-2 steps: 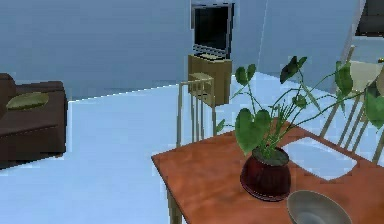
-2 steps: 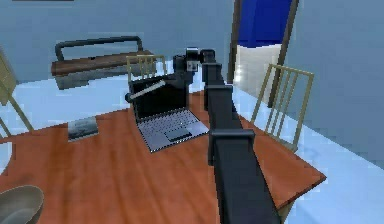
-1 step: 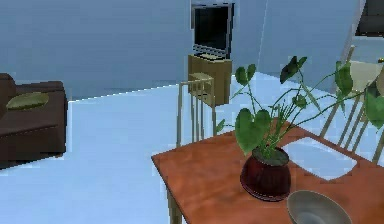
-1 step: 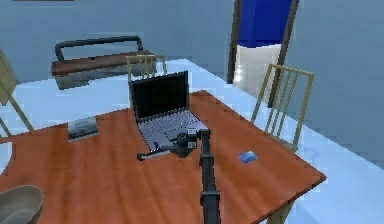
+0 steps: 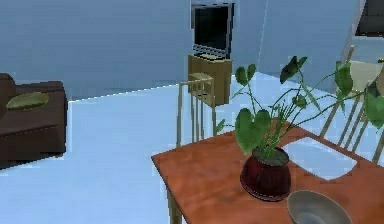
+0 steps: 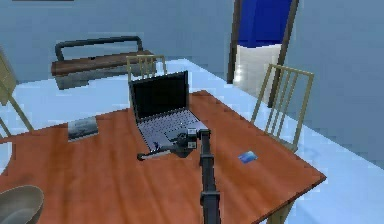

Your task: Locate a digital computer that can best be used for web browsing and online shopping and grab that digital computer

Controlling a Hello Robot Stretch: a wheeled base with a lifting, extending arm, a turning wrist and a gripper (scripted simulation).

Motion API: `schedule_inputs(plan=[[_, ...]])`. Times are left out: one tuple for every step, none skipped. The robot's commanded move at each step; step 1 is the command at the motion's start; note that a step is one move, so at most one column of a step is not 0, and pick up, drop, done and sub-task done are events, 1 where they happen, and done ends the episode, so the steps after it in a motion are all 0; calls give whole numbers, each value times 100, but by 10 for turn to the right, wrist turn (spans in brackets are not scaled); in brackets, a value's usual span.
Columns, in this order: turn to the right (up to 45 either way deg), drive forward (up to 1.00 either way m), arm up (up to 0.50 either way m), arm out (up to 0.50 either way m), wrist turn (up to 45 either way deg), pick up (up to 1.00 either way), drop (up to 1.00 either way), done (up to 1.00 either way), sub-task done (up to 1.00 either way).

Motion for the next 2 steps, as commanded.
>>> schedule_inputs(plan=[[0, 0, 10, 0, 0, 0, 0, 0, 0], [0, 0, 0, 0, 0, 0, 0, 100, 0]])
